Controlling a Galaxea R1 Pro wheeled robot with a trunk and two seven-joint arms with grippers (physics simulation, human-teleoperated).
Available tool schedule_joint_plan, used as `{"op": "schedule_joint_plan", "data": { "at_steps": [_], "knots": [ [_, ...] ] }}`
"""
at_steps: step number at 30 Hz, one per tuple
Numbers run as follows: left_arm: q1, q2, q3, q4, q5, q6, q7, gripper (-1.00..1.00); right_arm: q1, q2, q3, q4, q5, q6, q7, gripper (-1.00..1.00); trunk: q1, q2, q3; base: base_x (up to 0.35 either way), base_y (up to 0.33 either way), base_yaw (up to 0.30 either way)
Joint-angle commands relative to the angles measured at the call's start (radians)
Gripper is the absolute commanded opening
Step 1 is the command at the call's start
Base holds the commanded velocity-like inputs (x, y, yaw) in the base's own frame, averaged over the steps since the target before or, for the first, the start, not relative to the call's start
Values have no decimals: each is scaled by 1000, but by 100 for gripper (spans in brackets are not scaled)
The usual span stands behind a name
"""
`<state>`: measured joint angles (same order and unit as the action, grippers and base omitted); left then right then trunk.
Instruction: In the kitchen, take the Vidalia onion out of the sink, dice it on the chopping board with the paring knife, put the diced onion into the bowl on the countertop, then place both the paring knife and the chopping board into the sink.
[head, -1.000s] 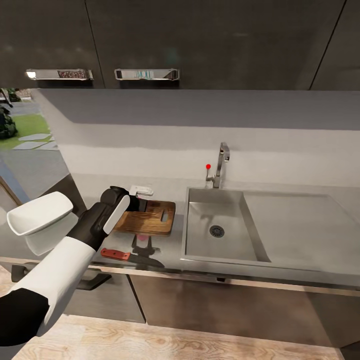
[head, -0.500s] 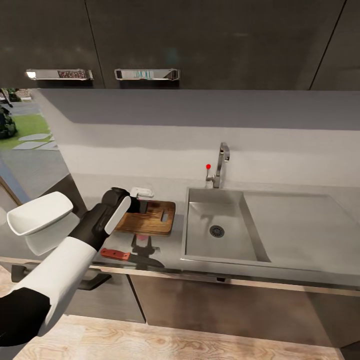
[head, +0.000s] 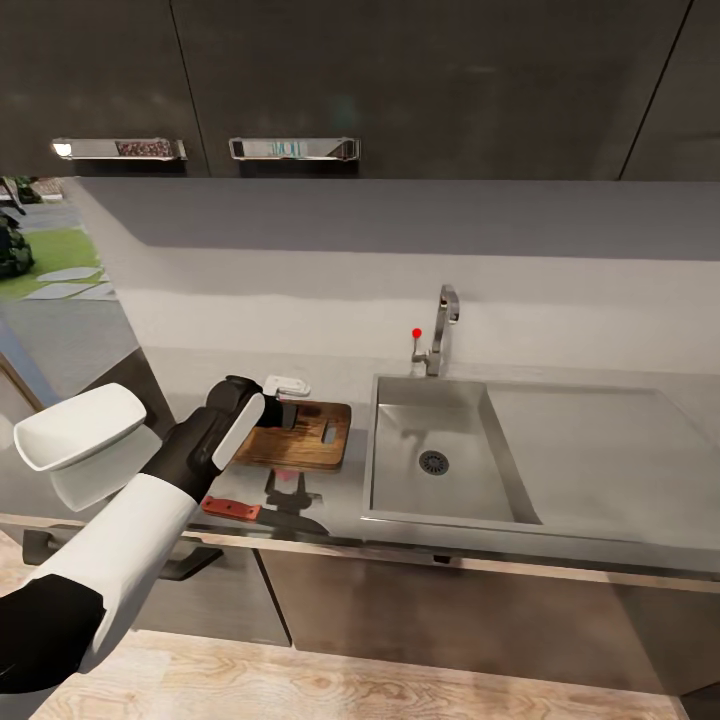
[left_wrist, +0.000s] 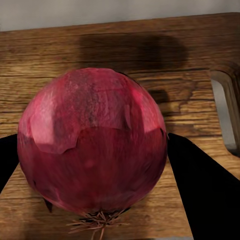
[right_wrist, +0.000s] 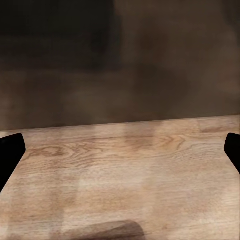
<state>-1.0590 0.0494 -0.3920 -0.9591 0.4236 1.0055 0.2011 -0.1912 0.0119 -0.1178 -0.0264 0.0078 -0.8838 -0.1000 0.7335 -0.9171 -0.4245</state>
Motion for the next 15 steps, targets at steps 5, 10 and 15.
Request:
{"op": "schedule_joint_plan", "data": {
  "at_steps": [5,10,15],
  "knots": [
    [-1,1,-4,6,10,2,9,-100,-1,0,-3,0,1,-3,0,100,0,-1,-1,0,0,0],
    [-1,1,-4,19,9,1,9,-100,-1,0,-3,0,1,-3,1,100,0,-1,-1,0,0,0],
    [-1,1,-4,22,9,1,9,-100,-1,0,-3,0,1,-3,3,100,0,-1,-1,0,0,0]
  ]
}}
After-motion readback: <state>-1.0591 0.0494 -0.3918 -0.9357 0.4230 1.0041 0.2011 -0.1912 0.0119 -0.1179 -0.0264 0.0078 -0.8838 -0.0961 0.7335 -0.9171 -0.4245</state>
